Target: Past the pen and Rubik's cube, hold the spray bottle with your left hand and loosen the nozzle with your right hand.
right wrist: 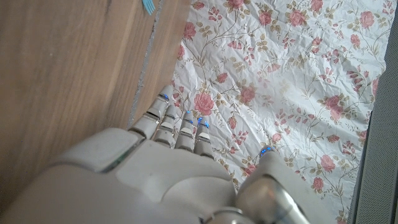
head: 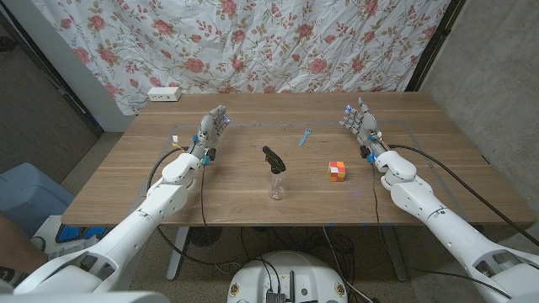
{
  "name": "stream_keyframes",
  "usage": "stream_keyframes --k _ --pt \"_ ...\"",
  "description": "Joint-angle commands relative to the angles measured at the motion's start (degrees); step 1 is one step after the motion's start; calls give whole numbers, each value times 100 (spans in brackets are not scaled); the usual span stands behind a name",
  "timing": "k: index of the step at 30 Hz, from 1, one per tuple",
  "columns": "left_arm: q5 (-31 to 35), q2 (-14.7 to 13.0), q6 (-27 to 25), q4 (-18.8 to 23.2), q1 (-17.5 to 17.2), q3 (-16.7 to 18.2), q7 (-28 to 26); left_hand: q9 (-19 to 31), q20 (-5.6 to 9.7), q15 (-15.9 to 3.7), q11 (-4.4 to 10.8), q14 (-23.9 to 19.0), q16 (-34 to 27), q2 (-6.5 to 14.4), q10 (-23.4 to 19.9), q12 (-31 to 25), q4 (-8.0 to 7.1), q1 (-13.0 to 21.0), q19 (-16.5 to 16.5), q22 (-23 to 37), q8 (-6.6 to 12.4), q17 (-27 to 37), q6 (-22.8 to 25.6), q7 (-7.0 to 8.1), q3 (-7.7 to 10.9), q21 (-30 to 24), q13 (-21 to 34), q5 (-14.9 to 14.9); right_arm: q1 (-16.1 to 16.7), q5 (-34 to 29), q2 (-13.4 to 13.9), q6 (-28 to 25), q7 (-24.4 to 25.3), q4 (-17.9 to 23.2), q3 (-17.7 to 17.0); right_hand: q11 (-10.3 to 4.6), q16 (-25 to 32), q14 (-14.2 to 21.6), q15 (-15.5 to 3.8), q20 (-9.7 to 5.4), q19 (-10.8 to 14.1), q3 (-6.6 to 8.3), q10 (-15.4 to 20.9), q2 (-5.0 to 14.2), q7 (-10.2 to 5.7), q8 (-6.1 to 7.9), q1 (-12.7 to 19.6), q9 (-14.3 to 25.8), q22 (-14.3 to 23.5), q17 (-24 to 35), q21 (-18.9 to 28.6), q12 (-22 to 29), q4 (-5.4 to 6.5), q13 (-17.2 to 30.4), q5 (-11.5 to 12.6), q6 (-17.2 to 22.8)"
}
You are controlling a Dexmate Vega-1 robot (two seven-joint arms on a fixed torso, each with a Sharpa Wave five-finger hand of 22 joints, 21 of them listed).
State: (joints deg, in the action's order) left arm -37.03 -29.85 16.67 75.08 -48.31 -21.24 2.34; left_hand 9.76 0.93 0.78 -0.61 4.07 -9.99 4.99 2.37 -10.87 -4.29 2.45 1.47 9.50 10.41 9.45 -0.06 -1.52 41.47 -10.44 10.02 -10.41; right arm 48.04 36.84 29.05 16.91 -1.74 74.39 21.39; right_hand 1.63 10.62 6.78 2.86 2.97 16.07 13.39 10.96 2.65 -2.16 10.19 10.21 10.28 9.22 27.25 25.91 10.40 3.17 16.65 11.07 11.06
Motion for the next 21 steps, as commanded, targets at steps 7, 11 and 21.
stream_keyframes --k 7,11,21 --pt "141 -124 -69 310 -86 -87 -16 17 36 -168 109 -163 -52 171 -185 -91 502 276 186 11 73 5 274 12 60 -57 15 10 -137 -167 -204 367 -11 -314 87 -13 46 100 -41 -26 72 52 104 44 -22 65 62 16 29 -53 -17 69 -38 -39 61 114" --pt "133 -219 -167 525 -171 -81 -32 16 52 -193 138 -205 -53 188 -238 -99 583 316 219 12 85 4 349 40 67 -62 15 17 -145 -144 -212 338 12 -276 74 -20 54 119 -57 -30 83 62 111 53 -23 69 70 15 29 -74 -32 72 -51 -54 65 124" --pt "150 -352 -143 780 -322 -64 14 15 66 -225 172 -254 -46 200 -327 -109 740 393 268 11 85 4 432 66 80 -64 16 31 -9 -150 -121 281 190 -63 -2 7 62 144 -56 -53 122 87 145 85 -15 77 76 12 29 -135 -77 82 -79 -102 73 154"
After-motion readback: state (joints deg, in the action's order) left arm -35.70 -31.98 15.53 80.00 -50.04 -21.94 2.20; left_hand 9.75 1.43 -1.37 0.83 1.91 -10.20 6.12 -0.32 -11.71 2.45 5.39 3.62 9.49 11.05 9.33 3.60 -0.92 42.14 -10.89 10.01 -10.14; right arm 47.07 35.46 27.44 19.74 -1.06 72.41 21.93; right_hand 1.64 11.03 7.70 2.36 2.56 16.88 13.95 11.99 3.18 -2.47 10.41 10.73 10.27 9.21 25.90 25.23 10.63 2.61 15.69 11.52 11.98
